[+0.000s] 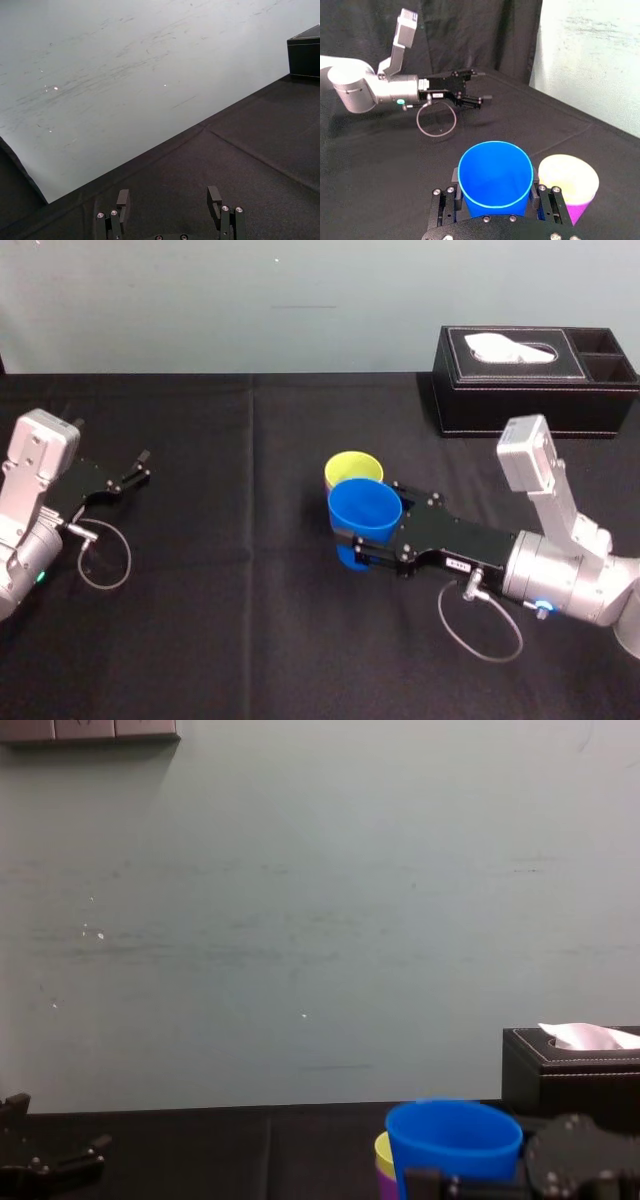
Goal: Stack the three plastic cups sequentially using one hand.
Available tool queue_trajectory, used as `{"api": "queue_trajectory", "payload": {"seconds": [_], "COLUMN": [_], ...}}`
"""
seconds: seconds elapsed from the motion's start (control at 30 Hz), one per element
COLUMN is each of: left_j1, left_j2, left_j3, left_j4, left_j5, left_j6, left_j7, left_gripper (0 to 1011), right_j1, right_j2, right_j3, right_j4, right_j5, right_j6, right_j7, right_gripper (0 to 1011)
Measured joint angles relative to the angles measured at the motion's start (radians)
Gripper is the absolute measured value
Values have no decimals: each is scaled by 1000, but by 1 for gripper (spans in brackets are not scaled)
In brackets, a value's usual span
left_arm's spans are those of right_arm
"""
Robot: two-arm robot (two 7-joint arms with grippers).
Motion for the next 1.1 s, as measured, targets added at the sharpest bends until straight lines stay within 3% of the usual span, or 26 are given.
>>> {"api": "queue_trajectory", "payload": {"seconds": [0.43, 0.77, 1.1], "left_j1": [0, 0, 0], "left_j2": [0, 0, 0], "left_j3": [0, 0, 0], "left_j4": [0, 0, 0], "left_j5": [0, 0, 0], "left_j6": [0, 0, 0], "left_j7": [0, 0, 0], "left_gripper": [1011, 1011, 1012], "right_j1": [91, 192, 243], "right_j2": [2, -27, -58], "right_j3": [-20, -46, -59], "right_j4": [-6, 81, 160], "right_j5": [23, 13, -1], "right_j6": [50, 46, 8], "right_j7": [-6, -2, 10], "right_gripper": [735, 735, 735]}}
